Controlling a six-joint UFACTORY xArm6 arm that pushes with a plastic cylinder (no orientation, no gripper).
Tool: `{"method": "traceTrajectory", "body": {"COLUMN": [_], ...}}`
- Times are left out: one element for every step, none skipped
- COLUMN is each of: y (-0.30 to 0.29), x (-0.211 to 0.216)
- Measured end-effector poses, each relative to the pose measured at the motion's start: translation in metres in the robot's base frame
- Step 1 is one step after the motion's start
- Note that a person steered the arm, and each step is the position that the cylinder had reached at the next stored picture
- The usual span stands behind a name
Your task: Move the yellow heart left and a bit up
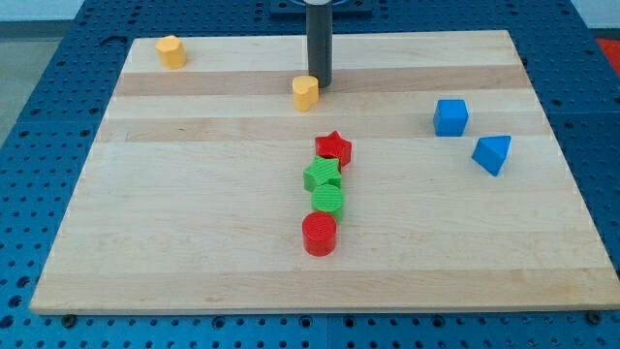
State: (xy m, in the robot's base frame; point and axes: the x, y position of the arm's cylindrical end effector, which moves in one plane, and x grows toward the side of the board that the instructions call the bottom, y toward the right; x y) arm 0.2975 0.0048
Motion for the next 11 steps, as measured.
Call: {"method": "traceTrajectory", "body": {"y": [0.044,0.036,-0.023,-0.099,-0.157,-0.144,-0.129,-0.169,-0.209,-0.212,-0.221], "x": [0.008,0.027,0.03,0.014,0.005,0.019,0.044,0.046,0.028,0.033,0.052]}}
